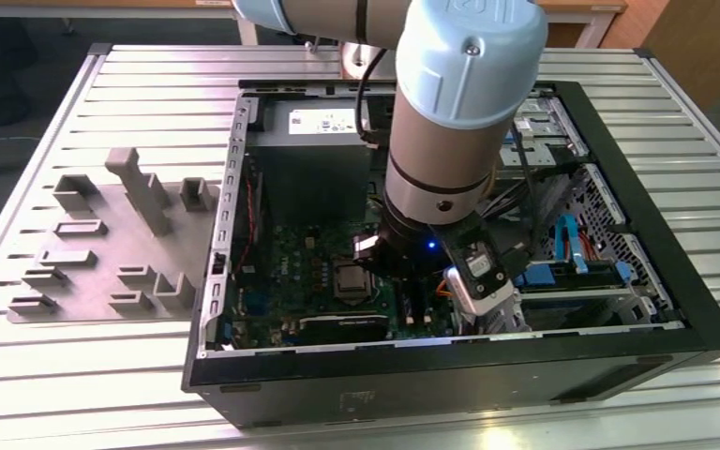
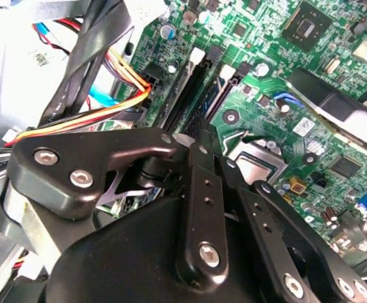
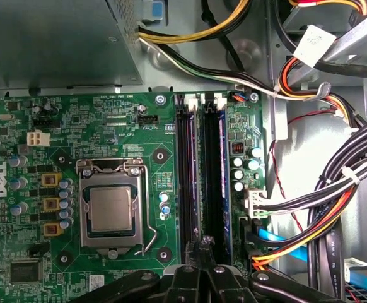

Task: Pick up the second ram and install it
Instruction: 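Press down the second ram until it locks into place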

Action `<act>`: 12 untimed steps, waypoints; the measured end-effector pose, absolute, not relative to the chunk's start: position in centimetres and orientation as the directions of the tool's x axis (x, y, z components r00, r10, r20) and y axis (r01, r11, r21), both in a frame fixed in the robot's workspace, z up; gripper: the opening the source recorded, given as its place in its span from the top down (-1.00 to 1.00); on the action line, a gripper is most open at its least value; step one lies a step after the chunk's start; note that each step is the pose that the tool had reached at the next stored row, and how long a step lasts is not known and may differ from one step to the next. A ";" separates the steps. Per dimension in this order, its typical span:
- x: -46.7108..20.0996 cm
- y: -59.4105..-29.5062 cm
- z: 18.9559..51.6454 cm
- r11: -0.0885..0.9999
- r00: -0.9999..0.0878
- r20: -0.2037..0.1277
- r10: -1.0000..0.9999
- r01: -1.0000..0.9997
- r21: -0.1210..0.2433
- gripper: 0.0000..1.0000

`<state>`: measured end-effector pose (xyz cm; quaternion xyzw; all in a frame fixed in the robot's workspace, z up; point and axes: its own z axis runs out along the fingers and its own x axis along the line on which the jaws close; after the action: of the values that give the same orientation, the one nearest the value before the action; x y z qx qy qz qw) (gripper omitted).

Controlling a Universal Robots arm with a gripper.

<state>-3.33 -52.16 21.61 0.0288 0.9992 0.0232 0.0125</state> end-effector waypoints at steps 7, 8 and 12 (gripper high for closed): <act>-3.3 -52.2 23.5 0.997 -0.998 -0.024 0.058 0.057 0.048 0.79; -3.3 -52.2 23.9 0.997 -0.998 -0.024 0.058 0.057 0.048 0.79; -3.3 -52.2 24.5 0.997 -0.998 -0.024 0.058 0.057 0.048 0.79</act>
<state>-3.33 -52.16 24.46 0.0288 0.9992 0.0234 0.0125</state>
